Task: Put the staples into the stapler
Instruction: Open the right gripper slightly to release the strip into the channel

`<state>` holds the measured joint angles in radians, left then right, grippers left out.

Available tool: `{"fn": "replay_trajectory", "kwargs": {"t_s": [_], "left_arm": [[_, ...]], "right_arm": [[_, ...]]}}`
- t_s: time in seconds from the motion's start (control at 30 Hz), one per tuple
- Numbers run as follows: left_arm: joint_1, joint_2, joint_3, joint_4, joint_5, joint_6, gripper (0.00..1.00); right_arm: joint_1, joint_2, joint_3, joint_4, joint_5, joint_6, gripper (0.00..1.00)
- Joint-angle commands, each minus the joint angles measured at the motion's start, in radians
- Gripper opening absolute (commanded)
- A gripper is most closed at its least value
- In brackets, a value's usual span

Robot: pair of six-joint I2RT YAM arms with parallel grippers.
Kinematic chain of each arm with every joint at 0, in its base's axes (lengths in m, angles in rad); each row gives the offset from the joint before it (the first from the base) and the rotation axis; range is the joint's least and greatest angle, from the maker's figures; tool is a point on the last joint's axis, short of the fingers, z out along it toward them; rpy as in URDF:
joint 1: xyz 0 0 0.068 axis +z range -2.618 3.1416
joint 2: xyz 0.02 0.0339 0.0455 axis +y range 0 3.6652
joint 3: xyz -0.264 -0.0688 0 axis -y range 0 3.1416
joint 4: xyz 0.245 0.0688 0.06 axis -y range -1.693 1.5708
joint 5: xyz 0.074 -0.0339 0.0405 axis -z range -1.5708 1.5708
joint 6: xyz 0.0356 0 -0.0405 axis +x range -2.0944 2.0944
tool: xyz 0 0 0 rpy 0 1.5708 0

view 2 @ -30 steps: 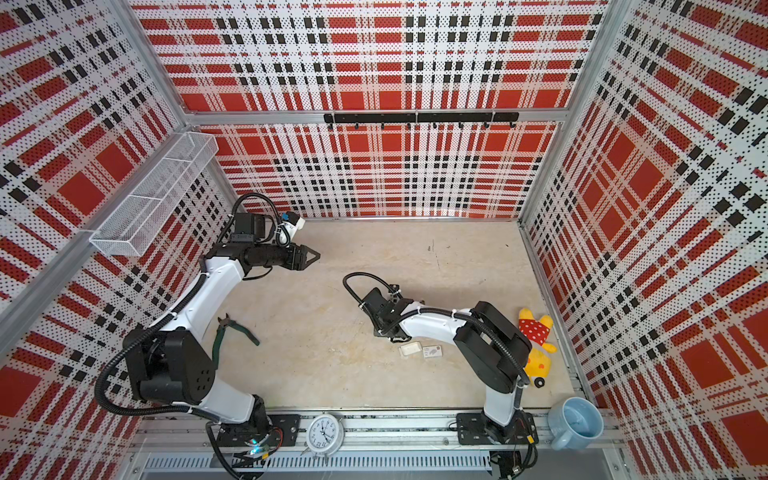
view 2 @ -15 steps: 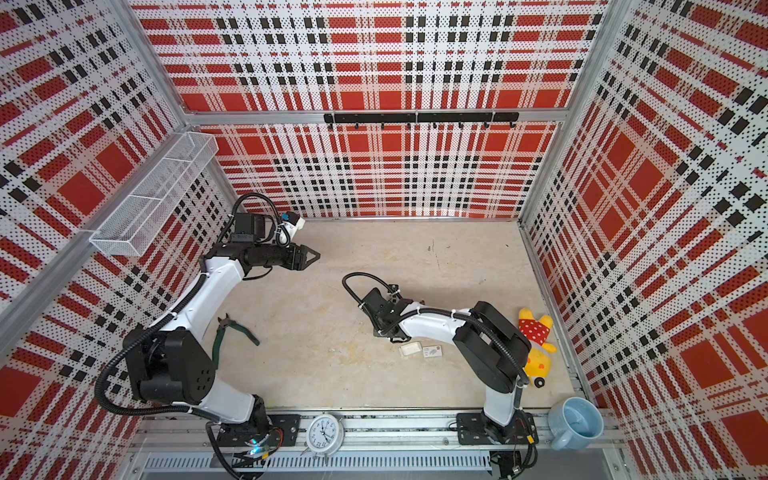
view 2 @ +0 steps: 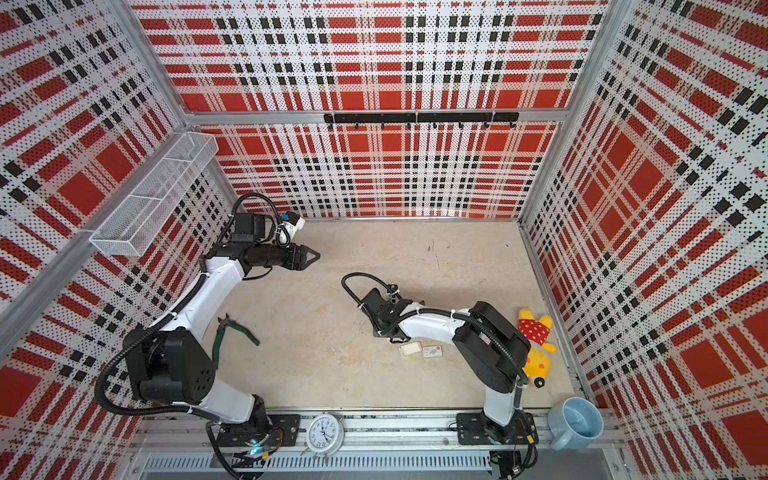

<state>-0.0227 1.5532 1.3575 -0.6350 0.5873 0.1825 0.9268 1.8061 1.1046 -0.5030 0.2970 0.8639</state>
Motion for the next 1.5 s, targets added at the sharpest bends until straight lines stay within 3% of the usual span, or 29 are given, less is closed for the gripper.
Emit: {"fn": "replay_trajectory", "kwargs": {"t_s": [0.0, 1.47], "left_arm": [[0.011, -0.004, -0.005, 0.018, 0.004, -0.012, 0.65], [0.011, -0.01, 0.0, 0.018, 0.0, -0.018, 0.65]], "right_arm": [[0.01, 0.033, -0.014, 0.026, -0.013, 0.004, 0.17], [0.013, 0.001, -0.012, 0.009, 0.013, 0.001, 0.3]]}}
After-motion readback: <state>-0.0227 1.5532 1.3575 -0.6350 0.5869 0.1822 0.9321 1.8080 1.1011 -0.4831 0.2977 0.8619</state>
